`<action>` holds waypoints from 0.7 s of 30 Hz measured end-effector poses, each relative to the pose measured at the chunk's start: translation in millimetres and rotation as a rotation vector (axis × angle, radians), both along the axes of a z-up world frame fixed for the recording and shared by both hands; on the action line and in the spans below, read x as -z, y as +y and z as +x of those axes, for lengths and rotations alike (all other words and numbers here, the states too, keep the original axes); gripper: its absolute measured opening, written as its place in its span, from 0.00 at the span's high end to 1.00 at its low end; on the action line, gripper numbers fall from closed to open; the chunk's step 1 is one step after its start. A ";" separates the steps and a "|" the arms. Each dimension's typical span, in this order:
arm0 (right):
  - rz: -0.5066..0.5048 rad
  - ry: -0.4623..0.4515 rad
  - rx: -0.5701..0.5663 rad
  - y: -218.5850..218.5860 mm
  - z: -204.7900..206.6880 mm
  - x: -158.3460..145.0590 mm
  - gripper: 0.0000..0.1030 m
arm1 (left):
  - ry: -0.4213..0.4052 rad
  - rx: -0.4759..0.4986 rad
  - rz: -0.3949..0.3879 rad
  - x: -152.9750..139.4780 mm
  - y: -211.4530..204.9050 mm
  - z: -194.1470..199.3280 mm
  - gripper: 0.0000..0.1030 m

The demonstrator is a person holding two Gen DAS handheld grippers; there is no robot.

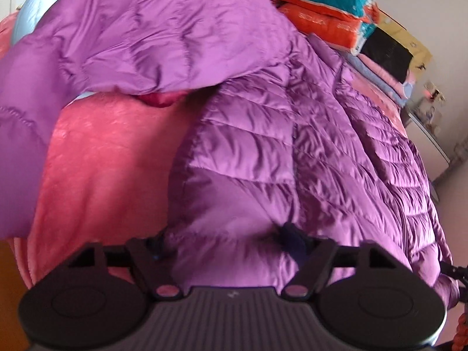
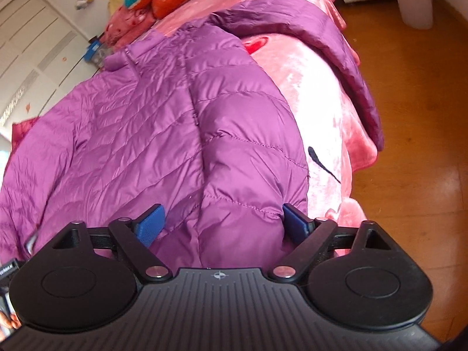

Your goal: Fold large clothes

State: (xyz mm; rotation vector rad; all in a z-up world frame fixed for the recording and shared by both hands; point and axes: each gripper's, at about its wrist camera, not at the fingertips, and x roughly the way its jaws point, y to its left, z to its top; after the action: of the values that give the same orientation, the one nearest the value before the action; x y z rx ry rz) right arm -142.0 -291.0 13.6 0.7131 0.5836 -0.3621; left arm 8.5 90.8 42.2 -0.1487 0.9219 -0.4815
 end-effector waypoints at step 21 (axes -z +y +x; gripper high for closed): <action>-0.175 -0.016 -0.026 27.4 -24.6 -36.7 0.77 | -0.069 0.150 0.070 -40.5 -8.0 -49.0 0.88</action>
State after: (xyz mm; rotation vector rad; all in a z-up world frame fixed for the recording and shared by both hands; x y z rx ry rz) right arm -166.7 -263.6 50.2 0.5395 0.5383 -0.3786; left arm -40.4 82.7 82.7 0.0015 0.8846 -0.5891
